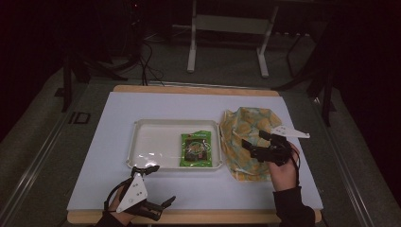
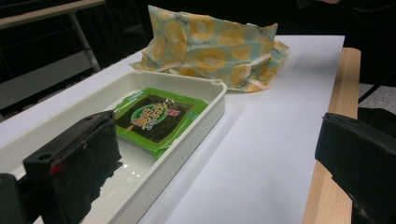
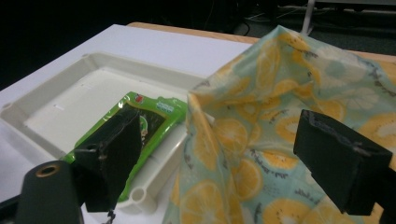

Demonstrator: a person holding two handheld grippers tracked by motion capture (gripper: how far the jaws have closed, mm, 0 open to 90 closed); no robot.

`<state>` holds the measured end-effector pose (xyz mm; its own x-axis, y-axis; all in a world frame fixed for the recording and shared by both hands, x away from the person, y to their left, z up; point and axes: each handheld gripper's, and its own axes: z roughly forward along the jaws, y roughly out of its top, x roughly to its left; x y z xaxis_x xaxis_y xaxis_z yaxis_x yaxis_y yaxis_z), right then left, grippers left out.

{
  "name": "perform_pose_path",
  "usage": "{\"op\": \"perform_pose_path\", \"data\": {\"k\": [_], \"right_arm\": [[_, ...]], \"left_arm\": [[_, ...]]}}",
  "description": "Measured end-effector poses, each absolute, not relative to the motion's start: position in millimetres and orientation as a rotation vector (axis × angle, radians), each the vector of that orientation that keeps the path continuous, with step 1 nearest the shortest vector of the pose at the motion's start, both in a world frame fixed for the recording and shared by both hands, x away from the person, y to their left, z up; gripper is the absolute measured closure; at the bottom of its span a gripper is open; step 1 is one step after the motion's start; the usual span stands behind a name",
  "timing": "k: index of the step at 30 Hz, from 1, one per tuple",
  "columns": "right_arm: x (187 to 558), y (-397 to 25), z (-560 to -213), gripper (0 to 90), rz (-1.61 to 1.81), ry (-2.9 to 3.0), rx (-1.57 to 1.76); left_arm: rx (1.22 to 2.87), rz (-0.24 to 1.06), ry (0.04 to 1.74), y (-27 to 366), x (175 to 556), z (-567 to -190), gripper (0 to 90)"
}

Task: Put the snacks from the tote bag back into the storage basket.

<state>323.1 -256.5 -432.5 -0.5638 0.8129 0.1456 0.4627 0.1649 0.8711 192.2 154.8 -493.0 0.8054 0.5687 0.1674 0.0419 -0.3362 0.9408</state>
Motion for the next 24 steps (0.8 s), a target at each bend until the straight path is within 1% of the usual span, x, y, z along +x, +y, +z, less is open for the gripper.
{"op": "perform_pose_path", "data": {"k": [24], "right_arm": [[297,-307,-455,13.8,1.28,1.962,1.285]], "left_arm": [[1.856,0.576,0.461,155,192,-493,0.4]]}}
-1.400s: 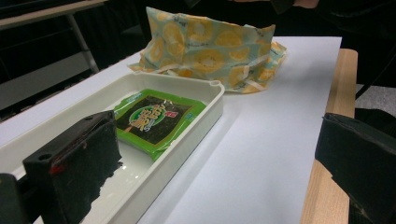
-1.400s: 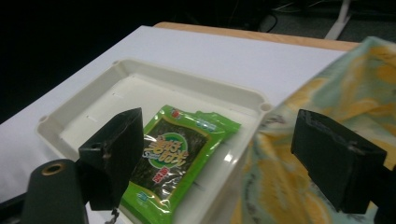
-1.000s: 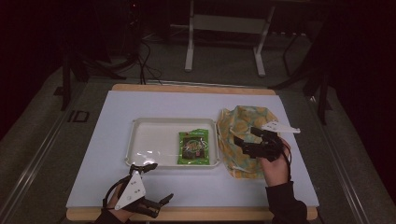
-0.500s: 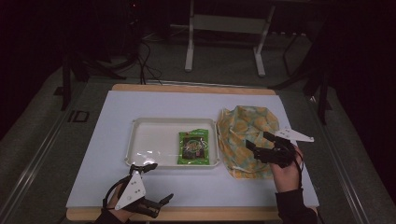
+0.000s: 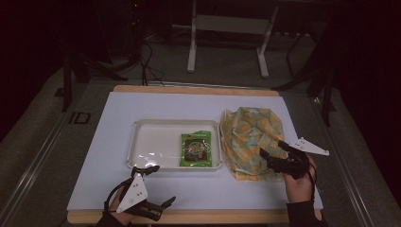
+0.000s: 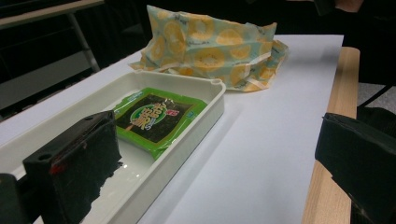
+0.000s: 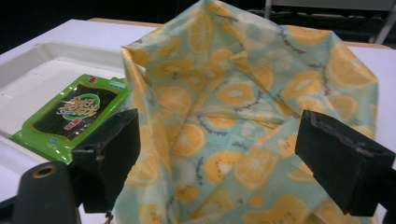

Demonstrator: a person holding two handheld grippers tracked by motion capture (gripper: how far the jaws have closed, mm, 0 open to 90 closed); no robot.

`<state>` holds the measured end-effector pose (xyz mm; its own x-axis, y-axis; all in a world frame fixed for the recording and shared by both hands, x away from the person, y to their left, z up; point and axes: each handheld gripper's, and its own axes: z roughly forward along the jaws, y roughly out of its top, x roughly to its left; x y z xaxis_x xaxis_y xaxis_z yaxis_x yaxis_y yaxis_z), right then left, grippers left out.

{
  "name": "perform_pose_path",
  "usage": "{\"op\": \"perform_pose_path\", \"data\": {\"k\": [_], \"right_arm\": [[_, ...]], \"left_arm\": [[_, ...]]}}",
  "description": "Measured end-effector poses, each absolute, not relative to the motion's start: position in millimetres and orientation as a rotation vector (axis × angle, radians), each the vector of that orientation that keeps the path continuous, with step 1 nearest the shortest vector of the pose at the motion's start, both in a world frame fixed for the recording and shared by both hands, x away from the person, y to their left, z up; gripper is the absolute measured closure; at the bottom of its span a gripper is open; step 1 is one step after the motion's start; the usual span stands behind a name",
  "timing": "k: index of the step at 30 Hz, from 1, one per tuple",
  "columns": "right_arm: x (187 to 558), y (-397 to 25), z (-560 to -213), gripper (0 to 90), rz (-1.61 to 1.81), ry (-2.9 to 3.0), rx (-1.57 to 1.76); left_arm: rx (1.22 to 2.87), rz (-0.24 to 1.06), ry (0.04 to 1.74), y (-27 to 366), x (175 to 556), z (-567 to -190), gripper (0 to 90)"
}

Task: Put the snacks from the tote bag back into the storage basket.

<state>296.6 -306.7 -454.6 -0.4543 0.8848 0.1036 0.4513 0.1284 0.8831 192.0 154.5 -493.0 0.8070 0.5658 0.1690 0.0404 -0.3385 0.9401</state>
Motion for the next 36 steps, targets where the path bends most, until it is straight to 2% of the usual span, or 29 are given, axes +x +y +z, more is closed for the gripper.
{"op": "perform_pose_path", "data": {"k": [20,36], "right_arm": [[281,-328,-466,13.4,1.192,1.928,1.284],[282,-326,-469,13.6,1.168,1.926,1.246]], "left_arm": [[1.85,0.575,0.453,154,191,-492,0.4],[1.845,0.57,0.454,154,191,-492,0.4]]}}
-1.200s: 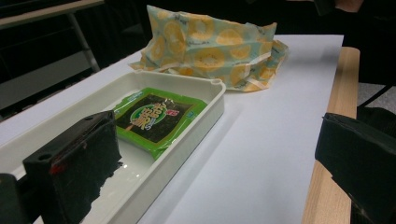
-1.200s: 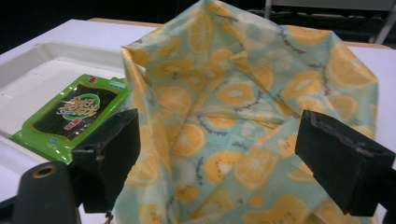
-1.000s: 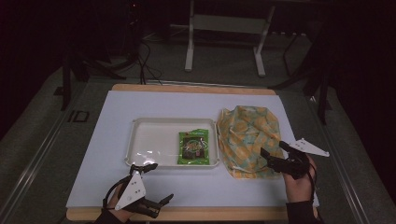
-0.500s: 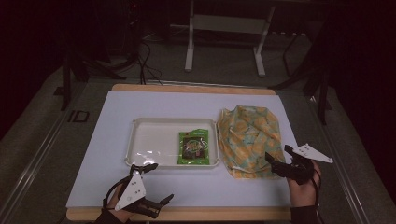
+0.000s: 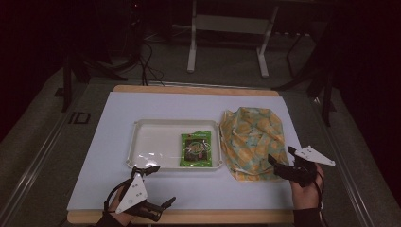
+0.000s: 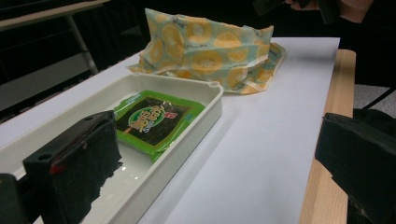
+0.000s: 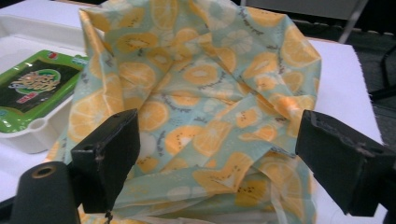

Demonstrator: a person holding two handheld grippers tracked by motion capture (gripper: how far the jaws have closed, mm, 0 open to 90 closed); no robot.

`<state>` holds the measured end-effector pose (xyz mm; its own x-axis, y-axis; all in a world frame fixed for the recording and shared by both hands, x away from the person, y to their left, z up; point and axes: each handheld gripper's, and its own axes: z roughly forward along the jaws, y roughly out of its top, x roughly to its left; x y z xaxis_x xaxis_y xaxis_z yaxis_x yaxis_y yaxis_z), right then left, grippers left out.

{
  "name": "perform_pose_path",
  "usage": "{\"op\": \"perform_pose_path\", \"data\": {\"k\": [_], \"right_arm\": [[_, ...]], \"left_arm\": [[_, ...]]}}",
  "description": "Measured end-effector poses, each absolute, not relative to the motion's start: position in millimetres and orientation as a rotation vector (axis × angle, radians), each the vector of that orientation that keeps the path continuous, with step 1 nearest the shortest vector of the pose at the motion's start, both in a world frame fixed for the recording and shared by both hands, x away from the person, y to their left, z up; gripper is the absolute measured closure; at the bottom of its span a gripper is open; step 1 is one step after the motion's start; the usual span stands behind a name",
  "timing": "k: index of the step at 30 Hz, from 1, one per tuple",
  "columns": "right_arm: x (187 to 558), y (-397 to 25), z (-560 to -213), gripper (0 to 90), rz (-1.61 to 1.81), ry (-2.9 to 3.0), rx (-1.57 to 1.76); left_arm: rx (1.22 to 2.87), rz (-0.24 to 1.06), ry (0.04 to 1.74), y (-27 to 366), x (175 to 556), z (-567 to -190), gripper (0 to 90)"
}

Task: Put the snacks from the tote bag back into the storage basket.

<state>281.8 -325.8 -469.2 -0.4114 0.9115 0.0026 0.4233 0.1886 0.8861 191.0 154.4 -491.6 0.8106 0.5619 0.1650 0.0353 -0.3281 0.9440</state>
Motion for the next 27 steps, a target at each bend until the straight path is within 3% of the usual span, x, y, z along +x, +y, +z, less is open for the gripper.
{"op": "perform_pose_path", "data": {"k": [27], "right_arm": [[283.4,-326.3,-473.1,13.8,1.185,1.925,1.262]], "left_arm": [[1.838,0.574,0.451,154.8,190.8,-490.0,0.4]]}}
